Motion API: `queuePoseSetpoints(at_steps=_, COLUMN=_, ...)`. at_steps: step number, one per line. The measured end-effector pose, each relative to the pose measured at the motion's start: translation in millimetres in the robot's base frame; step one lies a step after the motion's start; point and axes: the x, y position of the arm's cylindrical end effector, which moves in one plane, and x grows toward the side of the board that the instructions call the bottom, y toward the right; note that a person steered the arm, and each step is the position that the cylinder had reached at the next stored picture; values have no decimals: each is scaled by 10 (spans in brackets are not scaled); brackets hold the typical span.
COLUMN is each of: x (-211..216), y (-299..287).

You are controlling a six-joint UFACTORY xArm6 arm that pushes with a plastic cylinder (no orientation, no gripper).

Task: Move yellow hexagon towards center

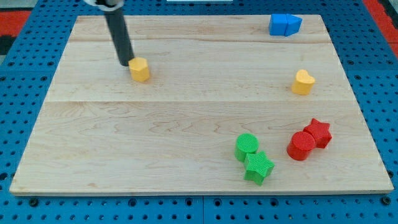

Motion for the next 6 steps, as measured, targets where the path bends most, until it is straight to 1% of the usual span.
queuePoseSetpoints(at_steps=1, x=65, y=175)
queuePoseSetpoints(at_steps=2, x=122, y=-123)
queuePoseSetpoints(at_steps=3, x=226, y=-139)
queuePoseSetpoints(at_steps=5, x=323, y=551)
queuePoseSetpoints(at_steps=6, x=425, y=326)
